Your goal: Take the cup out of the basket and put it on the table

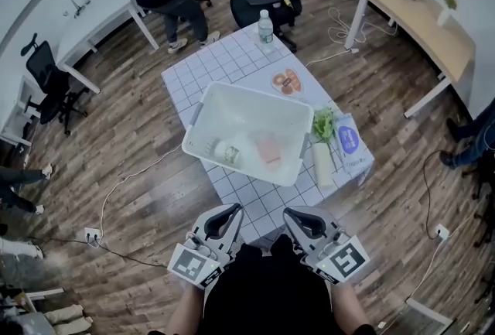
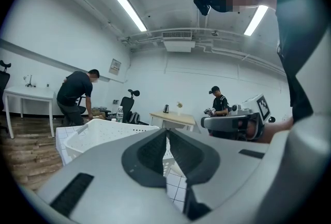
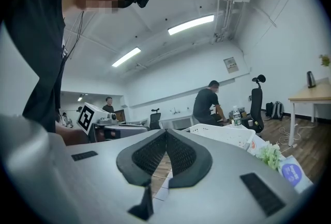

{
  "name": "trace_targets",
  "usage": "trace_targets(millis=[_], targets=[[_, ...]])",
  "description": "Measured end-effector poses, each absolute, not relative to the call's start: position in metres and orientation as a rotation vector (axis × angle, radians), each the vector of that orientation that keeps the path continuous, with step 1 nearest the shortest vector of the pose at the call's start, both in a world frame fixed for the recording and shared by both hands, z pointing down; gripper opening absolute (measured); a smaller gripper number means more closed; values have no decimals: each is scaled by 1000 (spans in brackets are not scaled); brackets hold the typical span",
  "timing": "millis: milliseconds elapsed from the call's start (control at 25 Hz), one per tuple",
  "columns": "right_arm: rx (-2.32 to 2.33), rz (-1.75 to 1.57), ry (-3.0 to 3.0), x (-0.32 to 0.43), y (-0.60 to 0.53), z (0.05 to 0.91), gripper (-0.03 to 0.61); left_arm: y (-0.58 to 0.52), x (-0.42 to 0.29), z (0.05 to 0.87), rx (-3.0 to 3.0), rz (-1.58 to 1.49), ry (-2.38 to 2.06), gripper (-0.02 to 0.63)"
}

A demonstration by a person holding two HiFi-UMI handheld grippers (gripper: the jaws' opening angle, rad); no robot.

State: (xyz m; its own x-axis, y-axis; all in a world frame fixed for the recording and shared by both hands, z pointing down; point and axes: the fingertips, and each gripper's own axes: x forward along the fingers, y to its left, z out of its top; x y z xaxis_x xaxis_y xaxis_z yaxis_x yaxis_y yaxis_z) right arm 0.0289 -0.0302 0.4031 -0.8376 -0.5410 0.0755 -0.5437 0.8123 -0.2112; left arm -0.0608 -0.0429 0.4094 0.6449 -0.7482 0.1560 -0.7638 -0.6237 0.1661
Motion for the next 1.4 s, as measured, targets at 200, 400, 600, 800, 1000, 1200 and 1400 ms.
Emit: trace_targets(millis=[200, 400, 600, 800, 1000, 1200, 1400], targets=[[936, 361, -2959, 28, -26, 405, 23, -58, -68, 419, 2643, 162, -1200, 11], [988, 366, -2936, 29, -26, 404, 24, -75, -72, 428, 2662, 254, -1144, 25], [1030, 362, -2920, 32, -26, 403, 23, -89, -72, 436, 2695, 349, -1076, 77], [1092, 366, -2893, 38, -27, 403, 24, -109, -65, 437, 2748, 427, -994, 130], [1164, 367, -2862, 48, -26, 404, 24, -131, -55, 435, 2821, 500, -911, 169], [1240, 372, -2822, 57, -25, 405, 23, -160, -44, 446, 2849, 582, -800, 215], [1311, 377, -2783, 66, -22, 405, 23, -182, -34, 469, 2830, 687, -663, 239]])
